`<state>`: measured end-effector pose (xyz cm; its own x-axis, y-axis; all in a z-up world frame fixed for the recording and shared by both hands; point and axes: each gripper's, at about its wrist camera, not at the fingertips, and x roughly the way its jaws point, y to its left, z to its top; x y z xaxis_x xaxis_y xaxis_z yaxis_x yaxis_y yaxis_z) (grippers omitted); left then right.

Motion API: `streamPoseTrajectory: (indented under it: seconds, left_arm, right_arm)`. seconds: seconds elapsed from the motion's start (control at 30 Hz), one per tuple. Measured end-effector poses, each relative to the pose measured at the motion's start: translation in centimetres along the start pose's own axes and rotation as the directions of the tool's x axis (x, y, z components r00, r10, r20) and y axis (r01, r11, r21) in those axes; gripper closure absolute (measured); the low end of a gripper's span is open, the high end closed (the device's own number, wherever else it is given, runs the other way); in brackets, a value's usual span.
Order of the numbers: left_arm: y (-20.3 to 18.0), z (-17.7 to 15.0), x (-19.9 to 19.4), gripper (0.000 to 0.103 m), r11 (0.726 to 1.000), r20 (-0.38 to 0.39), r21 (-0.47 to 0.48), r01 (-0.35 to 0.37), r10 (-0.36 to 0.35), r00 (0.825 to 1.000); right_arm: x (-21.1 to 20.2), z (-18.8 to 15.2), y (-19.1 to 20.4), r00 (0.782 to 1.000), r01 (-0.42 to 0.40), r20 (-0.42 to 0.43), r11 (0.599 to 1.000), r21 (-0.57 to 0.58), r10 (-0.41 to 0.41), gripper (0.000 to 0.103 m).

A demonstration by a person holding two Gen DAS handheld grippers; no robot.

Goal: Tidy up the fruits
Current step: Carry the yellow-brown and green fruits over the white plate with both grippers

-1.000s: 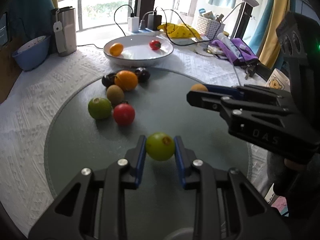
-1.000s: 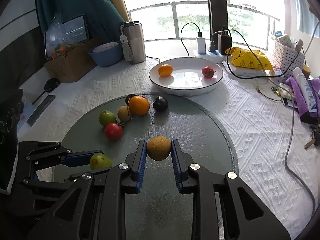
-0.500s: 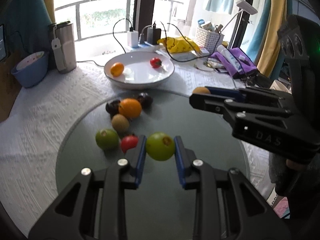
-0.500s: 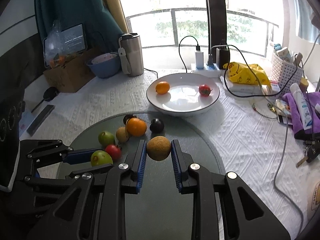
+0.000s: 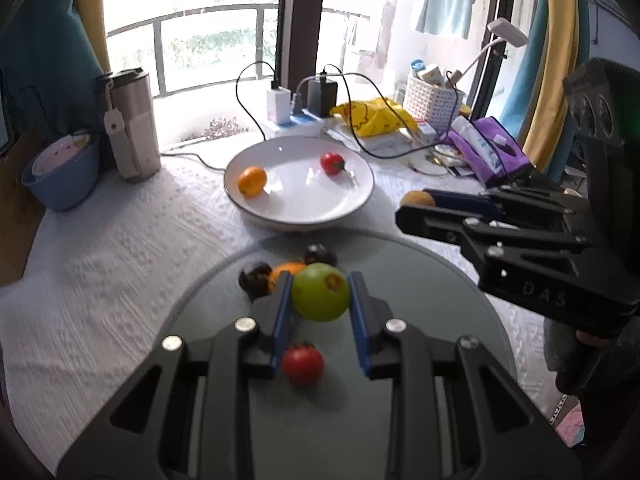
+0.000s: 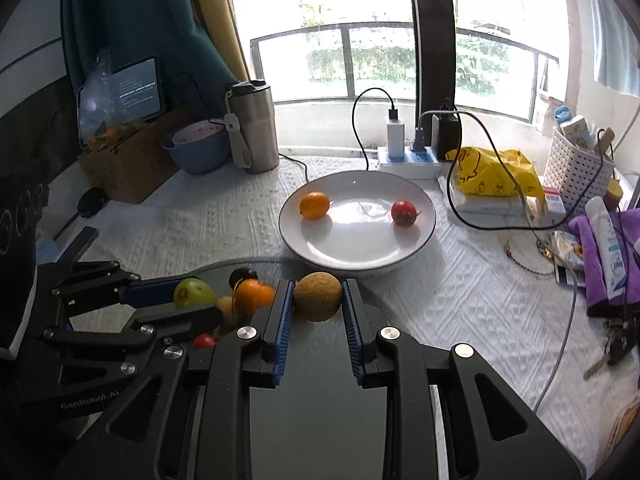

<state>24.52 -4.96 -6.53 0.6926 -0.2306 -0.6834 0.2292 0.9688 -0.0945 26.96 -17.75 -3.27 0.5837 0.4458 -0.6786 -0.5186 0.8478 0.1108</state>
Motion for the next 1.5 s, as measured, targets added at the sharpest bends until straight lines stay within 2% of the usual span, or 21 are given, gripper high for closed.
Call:
streamPoseTrajectory:
  seconds: [0.77, 1.1, 1.5]
  left_arm:
    - [4.4, 8.2, 5.6, 0.074, 0.998, 0.000, 0.059, 0.028, -0.028, 1.000]
    - [5.5, 10.6, 9.1, 0.074, 0.996, -0.009, 0.071, 0.046, -0.046, 0.999]
    - [7.1, 12.1, 13.5, 0.074, 0.997, -0.048, 0.031, 0.075, -0.073, 0.996]
  right_arm:
    - [5.0, 6.4, -3.2, 0.999, 0.028, 0.030, 0.999, -0.024, -0.027, 0.076]
    - [7.5, 8.1, -4.3, 0.999, 0.041, 0.022, 0.999, -0.025, -0.040, 0.076]
    - [11.5, 9.6, -6.1, 0.999, 0.052, 0.001, 0.999, -0.003, -0.052, 0.076]
